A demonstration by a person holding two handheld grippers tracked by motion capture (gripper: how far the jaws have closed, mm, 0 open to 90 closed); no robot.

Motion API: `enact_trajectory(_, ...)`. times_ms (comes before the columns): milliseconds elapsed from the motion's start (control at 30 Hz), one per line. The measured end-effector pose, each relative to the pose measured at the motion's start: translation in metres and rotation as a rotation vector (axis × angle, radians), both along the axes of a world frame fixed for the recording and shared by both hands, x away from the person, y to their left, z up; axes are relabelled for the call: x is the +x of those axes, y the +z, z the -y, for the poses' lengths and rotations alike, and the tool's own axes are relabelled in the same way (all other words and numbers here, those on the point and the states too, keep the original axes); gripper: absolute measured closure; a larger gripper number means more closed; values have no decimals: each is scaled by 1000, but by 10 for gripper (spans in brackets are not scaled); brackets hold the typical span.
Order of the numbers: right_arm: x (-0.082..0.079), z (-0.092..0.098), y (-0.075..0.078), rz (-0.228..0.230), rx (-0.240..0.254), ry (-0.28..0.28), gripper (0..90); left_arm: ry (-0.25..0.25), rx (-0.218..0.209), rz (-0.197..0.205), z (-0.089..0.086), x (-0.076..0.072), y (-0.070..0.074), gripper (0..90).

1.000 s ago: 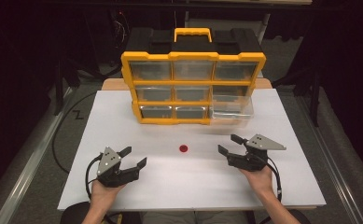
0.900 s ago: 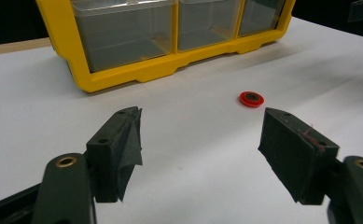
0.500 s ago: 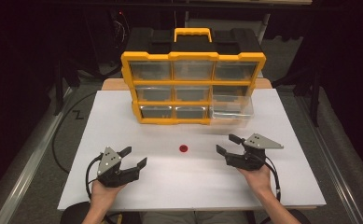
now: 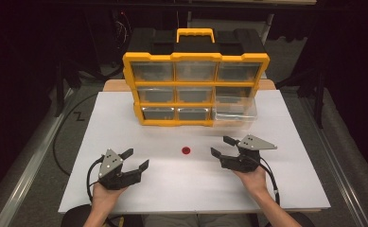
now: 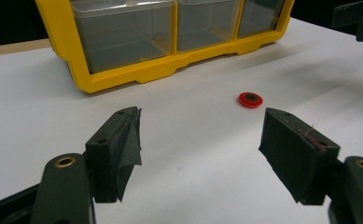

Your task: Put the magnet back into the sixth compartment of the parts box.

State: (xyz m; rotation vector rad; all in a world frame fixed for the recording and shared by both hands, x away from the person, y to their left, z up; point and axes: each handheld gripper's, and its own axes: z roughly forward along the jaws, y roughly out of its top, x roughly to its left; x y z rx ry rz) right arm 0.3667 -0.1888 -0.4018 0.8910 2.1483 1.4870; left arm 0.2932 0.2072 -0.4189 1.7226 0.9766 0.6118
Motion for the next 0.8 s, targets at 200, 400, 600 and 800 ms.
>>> enact_trajectory(200,1,-6,0,1,-4,12,329,3,-9,2,0,0,0,290)
enact_trajectory(400,3,-14,-1,0,-5,22,331,3,-11,2,0,0,0,289)
enact_trajectory(600,5,-20,-1,8,-6,30,330,1,-10,2,-1,0,0,289)
enact_trajectory(800,8,-26,-2,-11,-5,31,341,2,-9,3,0,0,0,286)
